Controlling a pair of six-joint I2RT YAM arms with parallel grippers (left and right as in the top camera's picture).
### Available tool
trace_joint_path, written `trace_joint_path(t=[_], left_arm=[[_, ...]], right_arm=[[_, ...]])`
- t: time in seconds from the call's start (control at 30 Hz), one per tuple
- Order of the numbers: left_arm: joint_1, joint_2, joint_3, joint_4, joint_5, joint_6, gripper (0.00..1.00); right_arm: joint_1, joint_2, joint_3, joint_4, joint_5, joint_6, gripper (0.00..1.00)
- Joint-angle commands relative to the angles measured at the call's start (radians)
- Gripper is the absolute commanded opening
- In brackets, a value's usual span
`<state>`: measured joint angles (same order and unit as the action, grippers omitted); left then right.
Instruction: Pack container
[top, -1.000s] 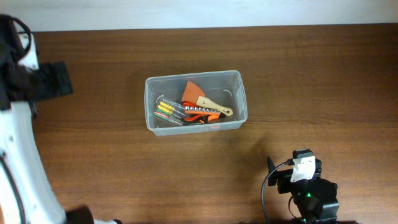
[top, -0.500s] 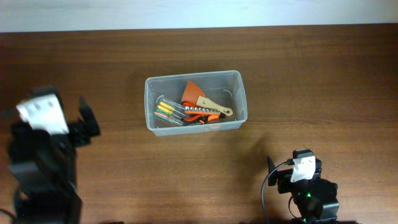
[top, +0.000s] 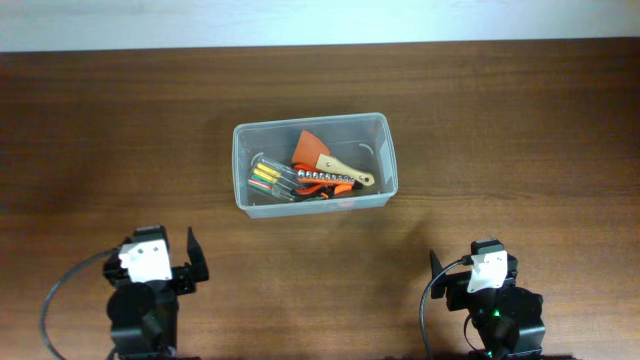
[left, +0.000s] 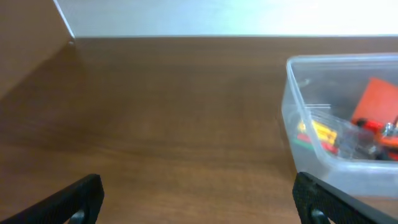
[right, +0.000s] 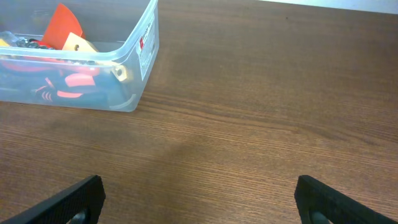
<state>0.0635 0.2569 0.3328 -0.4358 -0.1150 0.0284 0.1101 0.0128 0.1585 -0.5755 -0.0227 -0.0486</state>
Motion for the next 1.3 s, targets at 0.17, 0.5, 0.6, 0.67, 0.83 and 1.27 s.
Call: trace_joint_path(t=[0.17, 0.5, 0.6, 0.67, 0.83, 1.27], left_arm=[[-0.005, -0.125, -0.169, 0.043, 0.048, -0.007, 0.99], [-0.005, -0.212, -0.216, 0.051, 0.048, -0.007, 0.99], [-0.005, -0.233, -0.216, 0.050, 0.049, -0.007, 0.99], [-0.005, -0.250, -0.216, 0.050, 0.049, -0.007, 0.99], [-0.005, -0.252, -0.216, 0.050, 0.048, -0.006, 0.99], [-0.005, -0.252, -0.216, 0.050, 0.048, -0.006, 0.99]], right_arm=[[-0.007, -0.009, -0.007, 0.000, 0.013, 0.005, 0.98], [-0.007, -0.009, -0.007, 0.000, 0.013, 0.005, 0.98], [-0.007, -0.009, -0.007, 0.000, 0.013, 0.005, 0.98], [-0.007, -0.009, -0.007, 0.000, 0.013, 0.005, 0.98], [-0.007, -0.009, -0.007, 0.000, 0.013, 0.005, 0.98], [-0.007, -0.009, -0.007, 0.000, 0.012, 0.005, 0.98]])
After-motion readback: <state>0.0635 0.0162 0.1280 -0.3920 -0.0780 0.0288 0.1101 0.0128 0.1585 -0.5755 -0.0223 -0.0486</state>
